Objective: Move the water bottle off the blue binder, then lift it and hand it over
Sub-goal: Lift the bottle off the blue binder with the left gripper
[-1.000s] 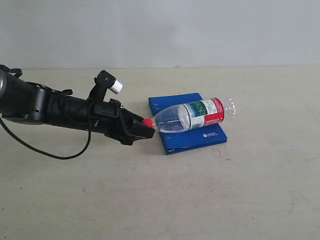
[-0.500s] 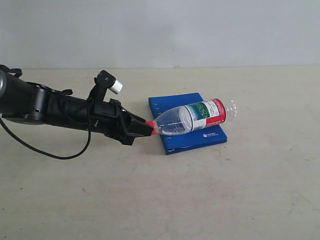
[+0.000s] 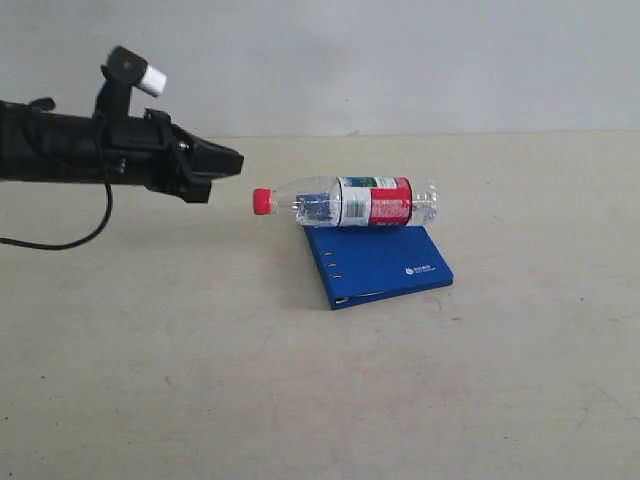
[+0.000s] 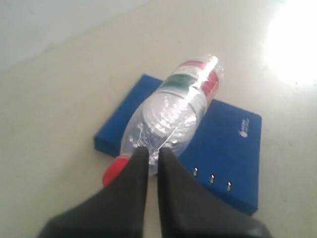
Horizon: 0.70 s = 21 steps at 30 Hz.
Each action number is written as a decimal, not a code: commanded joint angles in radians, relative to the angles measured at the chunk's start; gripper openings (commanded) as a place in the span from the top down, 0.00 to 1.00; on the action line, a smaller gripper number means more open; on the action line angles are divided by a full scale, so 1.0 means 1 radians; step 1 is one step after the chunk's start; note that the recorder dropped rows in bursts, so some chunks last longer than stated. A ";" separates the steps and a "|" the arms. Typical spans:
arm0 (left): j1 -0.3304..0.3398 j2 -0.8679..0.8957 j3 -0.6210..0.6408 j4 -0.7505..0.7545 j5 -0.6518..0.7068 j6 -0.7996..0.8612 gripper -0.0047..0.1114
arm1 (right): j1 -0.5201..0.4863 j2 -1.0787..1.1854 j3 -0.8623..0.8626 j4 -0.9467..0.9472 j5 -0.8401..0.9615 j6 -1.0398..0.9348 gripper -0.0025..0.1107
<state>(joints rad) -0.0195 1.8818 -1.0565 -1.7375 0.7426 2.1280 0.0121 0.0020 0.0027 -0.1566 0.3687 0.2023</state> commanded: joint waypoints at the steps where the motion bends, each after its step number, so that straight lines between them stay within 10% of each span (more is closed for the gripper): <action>1: 0.029 -0.110 -0.003 0.067 -0.043 -0.019 0.92 | -0.003 -0.002 -0.003 -0.005 -0.005 0.000 0.98; 5: 0.031 -0.123 -0.003 0.084 -0.067 -0.015 0.92 | -0.003 -0.002 -0.003 -0.005 -0.005 0.000 0.98; 11: 0.005 0.056 -0.097 -0.007 -0.085 0.004 0.36 | -0.003 -0.002 -0.003 -0.005 -0.005 0.000 0.98; 21: -0.002 0.241 -0.252 0.044 -0.201 0.003 0.41 | -0.003 -0.002 -0.003 -0.005 -0.005 0.000 0.98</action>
<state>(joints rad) -0.0174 2.1277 -1.3010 -1.7230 0.5496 2.1281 0.0121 0.0020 0.0027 -0.1566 0.3687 0.2023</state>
